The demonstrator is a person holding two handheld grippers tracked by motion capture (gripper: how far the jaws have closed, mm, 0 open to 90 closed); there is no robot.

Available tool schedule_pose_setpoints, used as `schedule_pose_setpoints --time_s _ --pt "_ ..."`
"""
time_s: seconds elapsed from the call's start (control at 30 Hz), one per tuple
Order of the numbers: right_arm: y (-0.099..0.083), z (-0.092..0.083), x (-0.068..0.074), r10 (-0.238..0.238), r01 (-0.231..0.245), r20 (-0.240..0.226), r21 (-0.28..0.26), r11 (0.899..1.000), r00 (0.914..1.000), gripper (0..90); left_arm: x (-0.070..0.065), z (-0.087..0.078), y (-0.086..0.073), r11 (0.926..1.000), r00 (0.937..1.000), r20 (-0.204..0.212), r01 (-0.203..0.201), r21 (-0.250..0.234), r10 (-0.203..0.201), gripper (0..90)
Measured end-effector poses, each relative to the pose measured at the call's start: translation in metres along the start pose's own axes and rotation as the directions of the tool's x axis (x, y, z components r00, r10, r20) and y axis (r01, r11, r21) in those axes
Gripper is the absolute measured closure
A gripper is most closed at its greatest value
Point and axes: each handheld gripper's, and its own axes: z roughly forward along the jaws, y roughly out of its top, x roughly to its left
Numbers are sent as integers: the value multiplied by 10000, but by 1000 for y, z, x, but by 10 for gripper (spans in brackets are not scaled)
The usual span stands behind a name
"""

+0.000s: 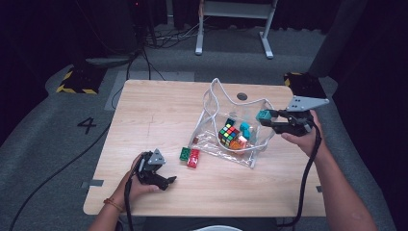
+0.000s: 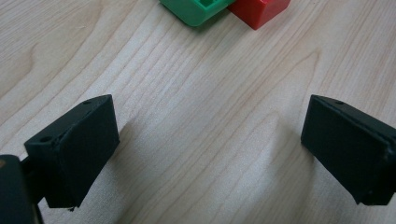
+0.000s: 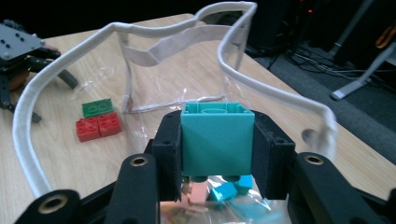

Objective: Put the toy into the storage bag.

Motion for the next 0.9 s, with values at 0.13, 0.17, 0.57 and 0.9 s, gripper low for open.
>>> schedule_pose_setpoints --time_s 0.13,0.17,0.57,0.9 --pt "14 19 5 -291 309 -339 534 9981 9990 592 0 0 0 10000 10000 -10 -6 -2 6 42" --pt "17 23 6 -544 569 -396 652 9962 9977 592 0 0 0 10000 10000 -2 0 3 0 42" --pt "49 77 19 -1159 1497 -1452 2493 9568 9826 592 0 0 0 10000 10000 -10 0 2 0 42" --pt "56 110 20 -1117 1753 -1886 3657 9141 9757 592 0 0 0 10000 10000 -17 -6 -1 6 42"
